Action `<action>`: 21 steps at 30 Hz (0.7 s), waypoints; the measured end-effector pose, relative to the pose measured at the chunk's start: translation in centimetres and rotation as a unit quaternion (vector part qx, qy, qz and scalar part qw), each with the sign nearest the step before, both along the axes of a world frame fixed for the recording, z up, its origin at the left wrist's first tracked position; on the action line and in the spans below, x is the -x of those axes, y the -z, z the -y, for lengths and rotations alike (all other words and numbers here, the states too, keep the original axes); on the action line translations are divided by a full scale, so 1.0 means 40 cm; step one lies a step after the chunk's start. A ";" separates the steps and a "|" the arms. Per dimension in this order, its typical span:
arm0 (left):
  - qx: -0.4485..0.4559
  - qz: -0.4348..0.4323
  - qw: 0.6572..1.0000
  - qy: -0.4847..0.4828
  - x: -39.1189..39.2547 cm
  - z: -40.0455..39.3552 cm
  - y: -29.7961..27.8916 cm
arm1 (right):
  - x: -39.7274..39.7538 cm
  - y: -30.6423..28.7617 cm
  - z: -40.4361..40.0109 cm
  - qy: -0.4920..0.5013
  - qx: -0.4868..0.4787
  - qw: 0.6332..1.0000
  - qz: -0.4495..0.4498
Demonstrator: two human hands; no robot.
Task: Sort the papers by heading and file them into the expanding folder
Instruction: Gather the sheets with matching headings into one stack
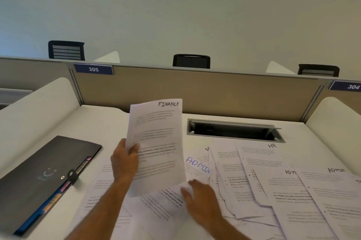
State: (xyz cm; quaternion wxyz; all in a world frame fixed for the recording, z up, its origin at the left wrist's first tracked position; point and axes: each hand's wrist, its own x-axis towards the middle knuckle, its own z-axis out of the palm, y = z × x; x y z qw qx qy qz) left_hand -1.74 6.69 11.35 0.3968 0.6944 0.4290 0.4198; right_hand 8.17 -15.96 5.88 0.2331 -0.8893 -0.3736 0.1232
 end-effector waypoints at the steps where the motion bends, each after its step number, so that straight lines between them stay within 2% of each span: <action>1: -0.005 -0.008 1.000 -0.012 0.009 -0.017 -0.003 | 0.025 0.035 -0.003 -0.057 0.081 0.995 0.024; 3: -0.004 -0.014 0.999 -0.030 0.024 -0.044 -0.005 | 0.066 0.076 -0.014 -0.157 0.175 0.969 0.076; 5: 0.008 -0.010 0.999 -0.042 0.034 -0.059 0.000 | 0.095 0.088 -0.027 -0.223 0.204 0.945 0.128; 6: 0.019 -0.005 0.999 -0.046 0.038 -0.061 0.003 | 0.102 0.092 -0.032 -0.235 0.182 0.941 0.161; 8: 0.041 0.009 0.998 -0.053 0.043 -0.061 0.009 | 0.117 0.072 -0.040 -0.237 0.158 0.946 0.156; 9: 0.048 0.014 0.997 -0.058 0.045 -0.061 0.013 | 0.118 0.077 -0.044 -0.269 0.122 0.945 0.138; 10: 0.053 0.018 0.997 -0.061 0.048 -0.061 0.016 | 0.115 0.093 -0.047 -0.302 0.081 0.937 0.157; 11: 0.056 0.020 0.996 -0.063 0.051 -0.063 0.019 | 0.114 0.092 -0.048 -0.294 0.077 0.941 0.150; 12: 0.058 0.023 0.996 -0.064 0.055 -0.064 0.022 | 0.109 0.101 -0.046 -0.245 0.061 0.954 0.161; 14: 0.062 0.027 0.995 -0.066 0.062 -0.067 0.027 | 0.099 0.089 -0.038 -0.120 0.099 0.975 0.155; 15: 0.064 0.029 0.995 -0.069 0.065 -0.069 0.029 | 0.090 0.092 -0.026 -0.094 0.126 0.979 0.129; 17: 0.067 0.035 0.994 -0.076 0.067 -0.071 0.033 | 0.076 0.114 -0.007 -0.120 0.157 0.977 0.084; 19: 0.070 0.040 0.994 -0.080 0.064 -0.071 0.034 | 0.068 0.125 -0.004 -0.176 0.122 0.974 0.074; 21: 0.075 0.043 0.993 -0.082 0.059 -0.069 0.035 | 0.070 0.123 -0.007 -0.204 0.068 0.976 0.021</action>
